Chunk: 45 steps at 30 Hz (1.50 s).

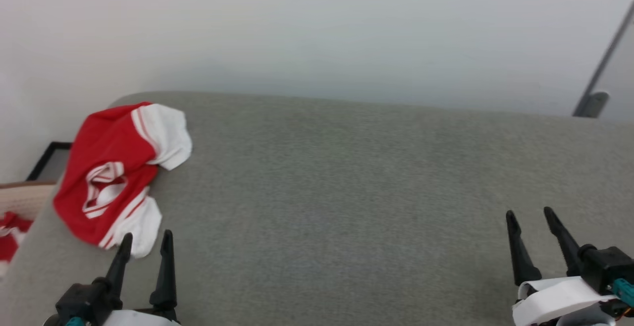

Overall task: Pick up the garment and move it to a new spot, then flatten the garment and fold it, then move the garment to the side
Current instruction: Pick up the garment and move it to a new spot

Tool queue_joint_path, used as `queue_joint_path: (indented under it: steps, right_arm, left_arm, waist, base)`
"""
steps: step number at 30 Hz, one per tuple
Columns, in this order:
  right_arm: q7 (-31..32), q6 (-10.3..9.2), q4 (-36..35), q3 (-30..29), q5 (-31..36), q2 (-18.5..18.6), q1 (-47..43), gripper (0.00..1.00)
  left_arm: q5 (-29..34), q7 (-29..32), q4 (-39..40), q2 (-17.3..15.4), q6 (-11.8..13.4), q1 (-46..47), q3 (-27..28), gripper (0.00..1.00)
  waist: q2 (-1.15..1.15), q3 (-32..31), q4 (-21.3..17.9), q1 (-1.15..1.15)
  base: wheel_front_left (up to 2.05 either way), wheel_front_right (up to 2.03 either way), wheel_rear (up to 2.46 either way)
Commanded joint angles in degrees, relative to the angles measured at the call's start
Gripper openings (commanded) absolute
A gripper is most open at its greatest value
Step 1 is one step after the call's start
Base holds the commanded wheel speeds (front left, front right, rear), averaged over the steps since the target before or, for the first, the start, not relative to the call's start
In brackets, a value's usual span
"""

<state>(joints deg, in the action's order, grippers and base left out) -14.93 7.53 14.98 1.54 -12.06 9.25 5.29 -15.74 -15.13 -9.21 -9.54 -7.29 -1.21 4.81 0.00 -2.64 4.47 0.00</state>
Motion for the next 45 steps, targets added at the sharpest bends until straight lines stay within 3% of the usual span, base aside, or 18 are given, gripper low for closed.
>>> queue_joint_path:
  steps: [1,16,22,30,38,45]
  right_arm:
    - [-0.02,-0.08,0.19,0.68,-0.62,0.14,0.10,1.00]
    - [0.24,-0.08,2.05,7.02,-2.94,-0.09,1.66,1.00]
    - [0.10,-0.08,2.82,8.36,-3.45,-0.12,2.30,1.00]
    - [0.00,-0.08,3.66,8.92,-4.03,0.28,2.15,1.00]
    - [1.17,-0.08,2.20,8.55,-2.95,1.16,3.40,1.00]
    - [2.67,-0.08,-0.37,7.34,-1.96,2.27,5.34,1.00]
  left_arm:
    - [0.51,0.00,-0.01,-0.29,0.29,-0.36,0.22,1.00]
    - [-0.96,1.84,2.85,-2.47,2.18,-3.00,2.37,1.00]
    - [-1.45,2.72,5.51,-2.47,3.15,-4.57,2.86,1.00]
    - [-2.25,3.90,6.52,-3.08,3.61,-4.13,3.38,1.00]
    - [-4.95,5.44,5.07,-4.97,2.63,0.64,4.29,1.00]
    - [-10.11,9.48,1.74,-7.97,1.11,9.67,4.40,1.00]
  waist:
    - [0.00,-1.19,3.66,0.00]
    - [0.00,-4.35,17.76,0.00]
    - [0.00,-4.02,20.25,0.00]
    - [0.00,-3.64,19.98,0.00]
    - [0.00,-0.29,14.71,0.00]
    - [0.00,6.18,9.50,0.00]
  base:
    - [0.00,0.00,0.00]
    - [0.00,0.00,0.00]
    - [0.00,0.00,0.00]
    - [0.00,0.00,0.00]
    - [0.00,0.00,0.00]
    - [0.00,0.00,0.00]
